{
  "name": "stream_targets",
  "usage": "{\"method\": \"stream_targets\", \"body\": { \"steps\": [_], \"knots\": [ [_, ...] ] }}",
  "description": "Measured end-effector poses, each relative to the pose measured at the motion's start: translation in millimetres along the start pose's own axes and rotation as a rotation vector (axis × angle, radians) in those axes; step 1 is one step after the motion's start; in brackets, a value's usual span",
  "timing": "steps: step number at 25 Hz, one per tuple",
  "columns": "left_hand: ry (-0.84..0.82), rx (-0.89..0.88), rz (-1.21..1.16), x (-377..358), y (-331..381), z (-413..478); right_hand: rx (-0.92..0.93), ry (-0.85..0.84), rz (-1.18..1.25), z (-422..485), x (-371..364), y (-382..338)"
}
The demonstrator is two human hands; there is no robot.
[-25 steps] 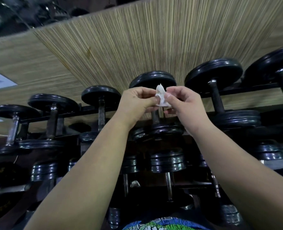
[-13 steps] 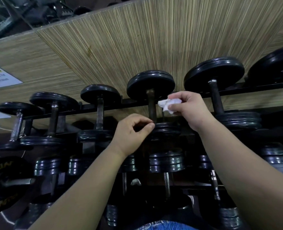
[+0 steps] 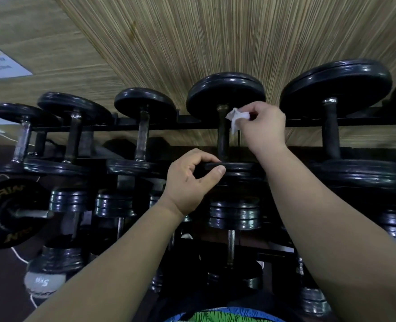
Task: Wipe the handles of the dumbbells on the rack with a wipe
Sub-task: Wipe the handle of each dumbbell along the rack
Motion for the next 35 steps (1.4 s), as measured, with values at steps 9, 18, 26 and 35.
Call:
{"method": "stream_targets", "body": {
  "steps": [9,18,26,35],
  "knots": [
    [-0.041,-0.037,0.034,0,-2,5,0.093,-0.079,-0.102,1,-12,-11],
    [-0.006,-0.035,0.03,1,-2,2,-0.16,-0.381,-0.008,-12,-17,16],
    [0.042,-0.083,0.102,1,-3,2,-0.155,-0.073,0.11,12,-16,0],
    [0.066,-0.126,0.145,1,-5,2,-0.253,-0.334,-0.008,4,-21,2]
  ]
}}
Point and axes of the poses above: each hand's wrist, its own z-axis towards the middle knuckle, its own x-axis out of the back of the hand, y = z × x, the point moved 7 cm from there along z, towards the middle knuckle, and after that the axes turned 7 degrees about -x, right-handed, at the moved point
